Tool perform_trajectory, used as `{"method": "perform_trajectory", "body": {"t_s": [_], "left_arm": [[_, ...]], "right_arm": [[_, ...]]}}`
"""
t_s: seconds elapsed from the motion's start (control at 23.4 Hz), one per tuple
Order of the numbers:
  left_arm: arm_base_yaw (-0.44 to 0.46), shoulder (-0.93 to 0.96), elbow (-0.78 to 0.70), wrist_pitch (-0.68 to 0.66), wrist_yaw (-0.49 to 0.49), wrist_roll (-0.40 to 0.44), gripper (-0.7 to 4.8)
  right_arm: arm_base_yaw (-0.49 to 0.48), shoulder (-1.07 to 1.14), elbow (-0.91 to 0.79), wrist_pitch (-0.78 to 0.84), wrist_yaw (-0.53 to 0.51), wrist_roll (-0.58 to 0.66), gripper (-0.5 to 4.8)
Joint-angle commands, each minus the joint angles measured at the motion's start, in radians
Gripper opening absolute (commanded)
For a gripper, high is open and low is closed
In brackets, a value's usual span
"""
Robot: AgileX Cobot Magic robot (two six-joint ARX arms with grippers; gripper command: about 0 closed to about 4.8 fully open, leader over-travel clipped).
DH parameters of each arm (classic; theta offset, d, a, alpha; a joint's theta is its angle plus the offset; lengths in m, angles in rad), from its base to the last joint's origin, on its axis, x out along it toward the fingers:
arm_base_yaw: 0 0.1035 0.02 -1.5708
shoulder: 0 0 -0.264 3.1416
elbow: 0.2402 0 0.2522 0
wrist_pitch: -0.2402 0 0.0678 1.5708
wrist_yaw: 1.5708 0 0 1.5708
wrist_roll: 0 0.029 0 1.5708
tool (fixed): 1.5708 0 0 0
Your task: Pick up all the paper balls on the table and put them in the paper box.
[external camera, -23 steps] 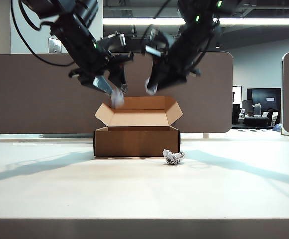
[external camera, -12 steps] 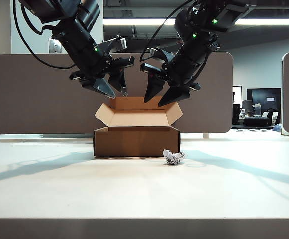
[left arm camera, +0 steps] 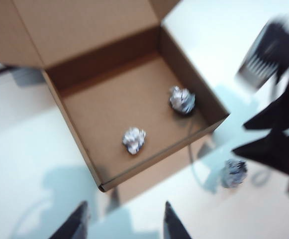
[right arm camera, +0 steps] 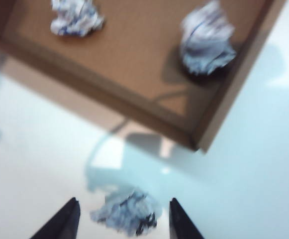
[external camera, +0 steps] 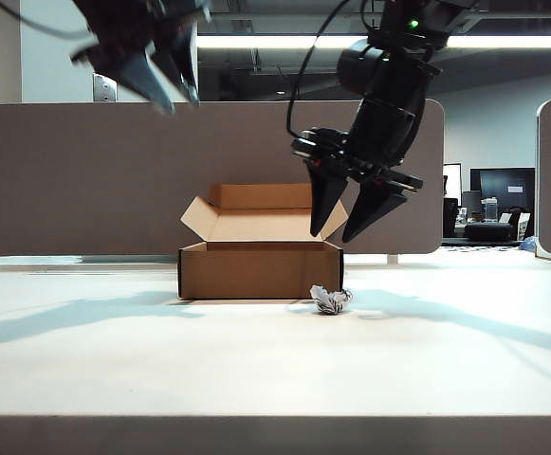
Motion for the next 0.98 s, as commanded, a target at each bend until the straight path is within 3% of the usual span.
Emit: {"method": "perform_trajectory", "body": {"t_s": [0.04, 0.13, 0.34, 0.98], "left_arm": [[-0.003, -0.061, 0.005, -0.01, 0.002, 0.001, 1.83], [-0.003, -0.106, 0.005, -0.041, 0.0, 0.002, 1.83], [-0.003, -0.161, 0.005, -0.111, 0.0, 0.013, 1.83], [-0.003, -0.242, -0.124, -0.129, -0.003, 0.019, 1.83]], "right_arm": [[0.029, -0.006, 0.001, -0.055, 0.106, -0.048, 2.53], [0.051, -0.006, -0.01, -0.062, 0.173, -0.054, 2.53], [0.069, -0.005, -0.046, -0.063, 0.185, -0.048, 3.82], [0.075, -0.004, -0.148, 0.063, 0.099, -0.019, 3.82]]}}
